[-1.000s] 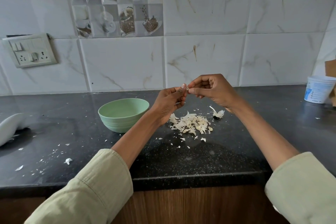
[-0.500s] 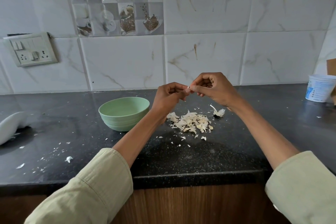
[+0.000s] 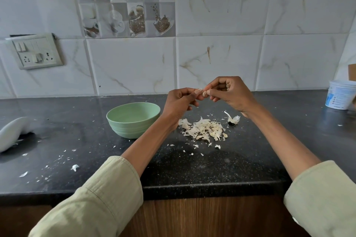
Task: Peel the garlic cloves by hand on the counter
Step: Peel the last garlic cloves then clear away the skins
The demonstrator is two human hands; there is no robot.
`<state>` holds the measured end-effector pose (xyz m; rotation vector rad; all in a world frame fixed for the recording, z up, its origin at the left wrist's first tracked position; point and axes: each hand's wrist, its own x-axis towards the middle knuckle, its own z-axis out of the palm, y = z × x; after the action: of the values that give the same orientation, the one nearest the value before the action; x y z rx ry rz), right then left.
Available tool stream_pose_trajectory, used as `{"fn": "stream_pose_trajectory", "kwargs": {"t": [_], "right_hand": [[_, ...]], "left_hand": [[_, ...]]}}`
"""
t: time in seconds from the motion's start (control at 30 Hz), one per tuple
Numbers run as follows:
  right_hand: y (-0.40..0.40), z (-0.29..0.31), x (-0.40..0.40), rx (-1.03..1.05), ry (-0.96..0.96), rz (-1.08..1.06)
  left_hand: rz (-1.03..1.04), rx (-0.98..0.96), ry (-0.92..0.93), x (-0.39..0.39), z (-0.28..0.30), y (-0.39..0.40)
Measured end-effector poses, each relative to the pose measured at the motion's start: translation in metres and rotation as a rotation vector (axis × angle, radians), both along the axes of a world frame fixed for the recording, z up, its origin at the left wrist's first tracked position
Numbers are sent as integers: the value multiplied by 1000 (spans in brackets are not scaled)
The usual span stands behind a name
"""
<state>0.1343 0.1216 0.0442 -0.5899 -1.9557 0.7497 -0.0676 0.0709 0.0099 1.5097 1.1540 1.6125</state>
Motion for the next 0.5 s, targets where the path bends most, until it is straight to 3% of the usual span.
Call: {"fn": "stream_pose_trajectory", "kwargs": {"t": [0.17,0.3,0.5], "right_hand": [[3,-1,1,-33,-1,-35],[7,-7,2,-48,-65,-87],[12,-17,1,-56,-173,-121]], "left_hand": [[130,36,234,-3,-2,2],[333,61,612,-3,-9,6],[203,10,678,-5,-14,9]]}}
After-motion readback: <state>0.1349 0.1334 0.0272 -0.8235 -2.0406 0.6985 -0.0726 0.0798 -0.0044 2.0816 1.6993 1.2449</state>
